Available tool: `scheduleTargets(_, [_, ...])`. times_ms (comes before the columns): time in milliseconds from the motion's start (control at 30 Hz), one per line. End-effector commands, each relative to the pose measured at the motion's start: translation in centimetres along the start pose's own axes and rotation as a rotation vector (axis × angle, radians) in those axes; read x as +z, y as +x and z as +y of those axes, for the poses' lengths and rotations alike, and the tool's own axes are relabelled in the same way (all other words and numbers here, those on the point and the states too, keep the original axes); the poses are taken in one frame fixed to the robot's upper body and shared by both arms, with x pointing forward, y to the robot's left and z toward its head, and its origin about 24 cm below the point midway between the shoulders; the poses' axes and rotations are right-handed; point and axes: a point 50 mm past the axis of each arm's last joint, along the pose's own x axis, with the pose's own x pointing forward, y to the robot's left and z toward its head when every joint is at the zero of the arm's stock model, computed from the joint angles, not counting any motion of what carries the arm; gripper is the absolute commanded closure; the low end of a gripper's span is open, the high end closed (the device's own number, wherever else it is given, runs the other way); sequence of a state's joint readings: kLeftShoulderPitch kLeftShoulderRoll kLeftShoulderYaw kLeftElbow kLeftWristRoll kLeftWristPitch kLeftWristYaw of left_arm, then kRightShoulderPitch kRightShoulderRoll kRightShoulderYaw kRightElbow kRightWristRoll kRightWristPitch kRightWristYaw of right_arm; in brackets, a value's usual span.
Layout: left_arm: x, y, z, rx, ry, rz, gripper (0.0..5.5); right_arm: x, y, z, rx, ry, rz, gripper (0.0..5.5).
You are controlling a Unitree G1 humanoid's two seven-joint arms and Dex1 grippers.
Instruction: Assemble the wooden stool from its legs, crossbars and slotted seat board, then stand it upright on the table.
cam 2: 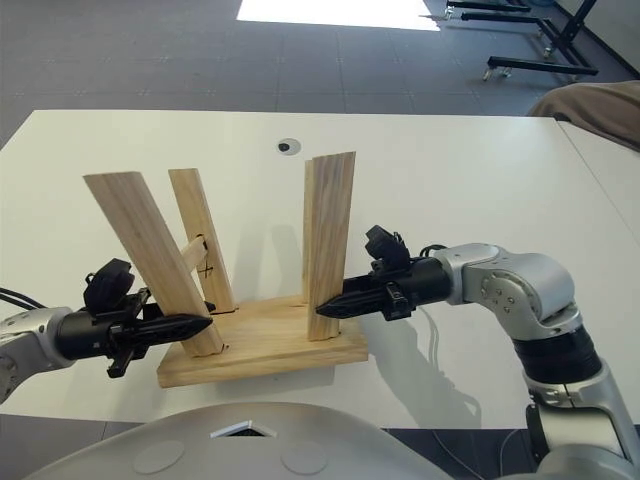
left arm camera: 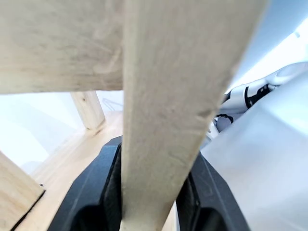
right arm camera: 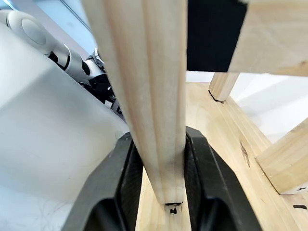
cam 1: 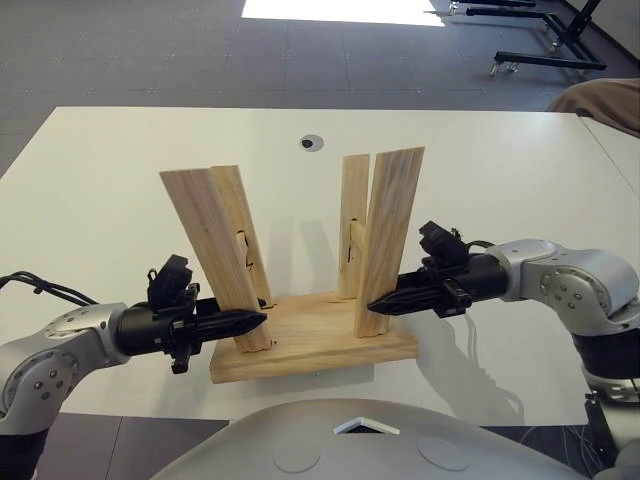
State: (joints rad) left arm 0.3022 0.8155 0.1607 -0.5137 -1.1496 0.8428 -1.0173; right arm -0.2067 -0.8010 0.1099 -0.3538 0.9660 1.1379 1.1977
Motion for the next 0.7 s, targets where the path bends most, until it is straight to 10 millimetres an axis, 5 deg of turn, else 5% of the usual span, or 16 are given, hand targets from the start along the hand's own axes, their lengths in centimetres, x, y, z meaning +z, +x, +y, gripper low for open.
scheduleTargets(33, [0.4,0.6,1.1,0.006,-0.043,-0.003,4.23,-0.4,0.3,-1.3,-0.087,0.143,0.029,4.45])
scheduleTargets(267, [1.4,-0.3,2.8,0.043,-0.044,-0.007,4.23,0.9,0.5,-2.6,-0.082,0.295,0.017,4.45])
scheduleTargets(700, [3.0,-1.4,5.5,0.122,-0.019,-0.076,2.23,1.9,-0.6,-5.1,-0.197,0.377,-0.126,1.65])
